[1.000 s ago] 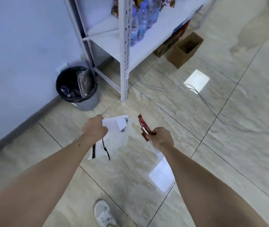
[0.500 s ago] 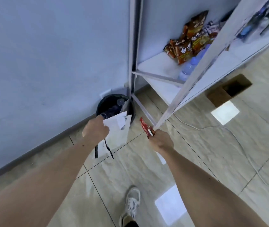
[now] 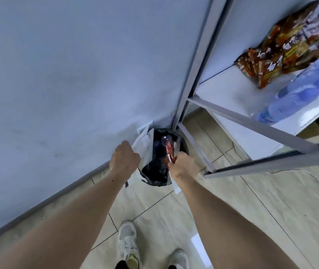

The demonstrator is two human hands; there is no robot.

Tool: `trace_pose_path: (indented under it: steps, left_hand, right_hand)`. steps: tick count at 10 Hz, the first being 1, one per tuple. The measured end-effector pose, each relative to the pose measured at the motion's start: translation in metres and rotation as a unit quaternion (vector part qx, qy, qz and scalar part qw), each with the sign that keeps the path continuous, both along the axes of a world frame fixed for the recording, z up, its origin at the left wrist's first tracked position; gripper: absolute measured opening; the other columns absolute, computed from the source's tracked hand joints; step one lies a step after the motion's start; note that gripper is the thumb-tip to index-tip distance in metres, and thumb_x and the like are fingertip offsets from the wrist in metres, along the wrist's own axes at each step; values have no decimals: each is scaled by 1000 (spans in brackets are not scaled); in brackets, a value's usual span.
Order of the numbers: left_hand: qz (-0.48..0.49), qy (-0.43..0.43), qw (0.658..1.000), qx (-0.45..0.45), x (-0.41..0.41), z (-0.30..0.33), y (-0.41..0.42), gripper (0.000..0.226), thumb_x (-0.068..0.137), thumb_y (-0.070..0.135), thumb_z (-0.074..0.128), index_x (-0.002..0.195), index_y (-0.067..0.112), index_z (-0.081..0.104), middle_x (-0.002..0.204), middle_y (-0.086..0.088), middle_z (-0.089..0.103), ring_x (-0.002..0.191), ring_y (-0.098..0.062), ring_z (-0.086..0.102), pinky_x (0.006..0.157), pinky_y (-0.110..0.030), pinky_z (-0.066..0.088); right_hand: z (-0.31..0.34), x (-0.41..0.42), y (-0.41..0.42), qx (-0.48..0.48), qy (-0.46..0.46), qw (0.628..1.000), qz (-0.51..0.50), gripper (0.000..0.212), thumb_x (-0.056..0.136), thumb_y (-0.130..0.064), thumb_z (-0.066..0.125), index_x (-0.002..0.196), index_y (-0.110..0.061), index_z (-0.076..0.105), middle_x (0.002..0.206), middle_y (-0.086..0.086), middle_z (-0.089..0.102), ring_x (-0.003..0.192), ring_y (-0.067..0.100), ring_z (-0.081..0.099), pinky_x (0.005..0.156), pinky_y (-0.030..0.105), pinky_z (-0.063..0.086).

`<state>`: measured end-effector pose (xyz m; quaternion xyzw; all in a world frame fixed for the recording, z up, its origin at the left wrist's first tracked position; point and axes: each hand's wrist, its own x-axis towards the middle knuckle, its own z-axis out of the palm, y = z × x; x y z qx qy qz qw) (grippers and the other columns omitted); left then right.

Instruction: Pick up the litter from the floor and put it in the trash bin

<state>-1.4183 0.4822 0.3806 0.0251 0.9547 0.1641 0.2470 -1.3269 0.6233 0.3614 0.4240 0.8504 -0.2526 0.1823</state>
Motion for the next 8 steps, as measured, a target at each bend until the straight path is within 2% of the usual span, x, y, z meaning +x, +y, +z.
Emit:
trace_pose_path:
  steps: [1,2,3,4,5,6,7,8]
  left_hand:
    - [-24,10,1000,-3,-26,-26,9,15,88,9,49,101,3,46,104,-17,59,84,-32,54,60,-34,37]
    - [-38,7,999,-2,-40,-47,22,19,87,10,49,105,1,47,103,-17,59,90,-35,59,62,-35,39]
    - [-41,3,999,-3,-42,-64,35,16,86,10,50,101,4,46,98,-14,58,79,-30,53,59,-34,38]
    - [-43,-4,999,4,-40,-76,43,19,87,15,52,102,4,47,100,-14,59,81,-30,53,61,-34,39]
    - [-78,-34,996,18,-35,-81,49,34,88,30,55,107,2,49,106,-15,62,98,-34,60,70,-36,45]
    - [-99,-48,994,17,-29,-80,50,36,93,33,49,112,2,51,112,-16,63,103,-33,58,76,-36,44]
    - [-105,-55,993,11,-24,-70,49,33,96,30,44,113,4,54,113,-14,63,103,-30,58,73,-34,41]
    - [-95,-63,993,4,-24,-59,45,28,97,25,42,114,6,53,111,-14,63,99,-31,59,70,-35,43]
  right_hand:
    - [-31,-24,-8,-14,-28,999,-11,21,87,-19,67,105,-11,61,100,11,70,93,31,68,70,35,54]
    - [-58,-40,-9,-18,-52,998,-9,17,85,-14,68,101,-11,62,100,11,69,95,31,68,73,35,55]
    - [-76,-49,-6,-20,-60,998,3,17,86,-17,69,101,-12,62,101,10,69,98,31,67,71,34,53]
    - [-86,-50,-2,-16,-52,998,15,26,89,-35,67,99,-11,63,98,10,68,99,31,65,64,32,47]
    - [-87,-46,3,6,-31,999,31,32,93,-38,61,105,-8,62,101,12,69,101,31,66,66,32,47]
    - [-83,-36,9,14,-12,999,47,30,97,-31,55,115,-7,57,107,14,69,102,32,66,76,37,53]
    - [-69,-26,17,24,-11,998,53,33,97,-27,54,126,-11,52,104,13,71,97,32,68,74,37,52]
    - [-57,-21,23,38,-24,997,70,54,96,-26,56,145,-14,36,97,9,72,90,28,69,67,34,50]
